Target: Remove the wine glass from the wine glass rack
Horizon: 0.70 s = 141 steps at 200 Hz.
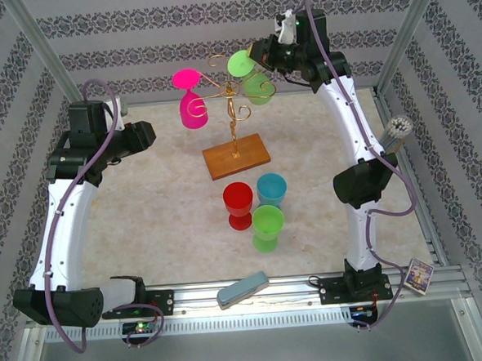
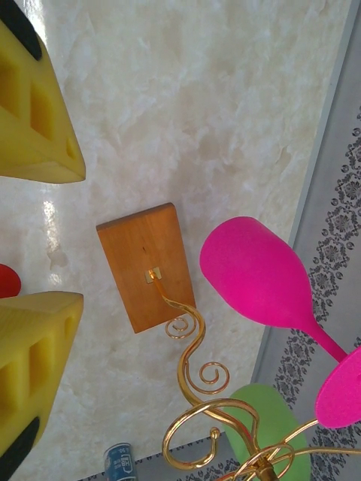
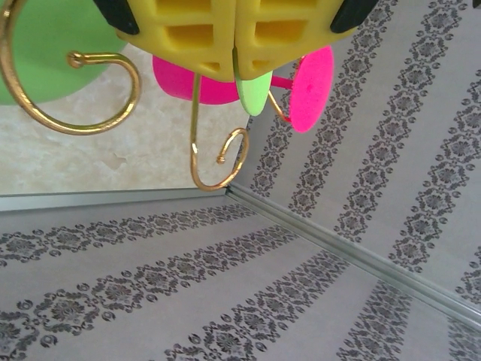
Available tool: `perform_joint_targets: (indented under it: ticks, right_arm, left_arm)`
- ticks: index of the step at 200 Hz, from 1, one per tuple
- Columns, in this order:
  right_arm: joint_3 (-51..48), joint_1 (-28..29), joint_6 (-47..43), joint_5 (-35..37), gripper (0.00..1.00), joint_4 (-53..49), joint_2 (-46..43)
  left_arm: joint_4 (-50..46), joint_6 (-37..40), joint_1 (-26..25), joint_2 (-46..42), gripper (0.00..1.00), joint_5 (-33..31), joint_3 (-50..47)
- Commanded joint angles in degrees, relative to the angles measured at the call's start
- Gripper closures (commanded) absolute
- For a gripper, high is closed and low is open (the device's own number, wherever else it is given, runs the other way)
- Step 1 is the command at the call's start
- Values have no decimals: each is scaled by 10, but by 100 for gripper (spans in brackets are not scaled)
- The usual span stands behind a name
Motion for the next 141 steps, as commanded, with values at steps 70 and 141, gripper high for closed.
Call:
perform_joint_targets:
  ticks: [70,141]
  right_arm:
    - [120,13,30,-22,100,16,78]
    - [131,13,51,-10,100,45,102]
  left_arm:
    - [-3,18,-6,-6,57,-13,4]
    - [-7,21,-6,-6,57,-18,4]
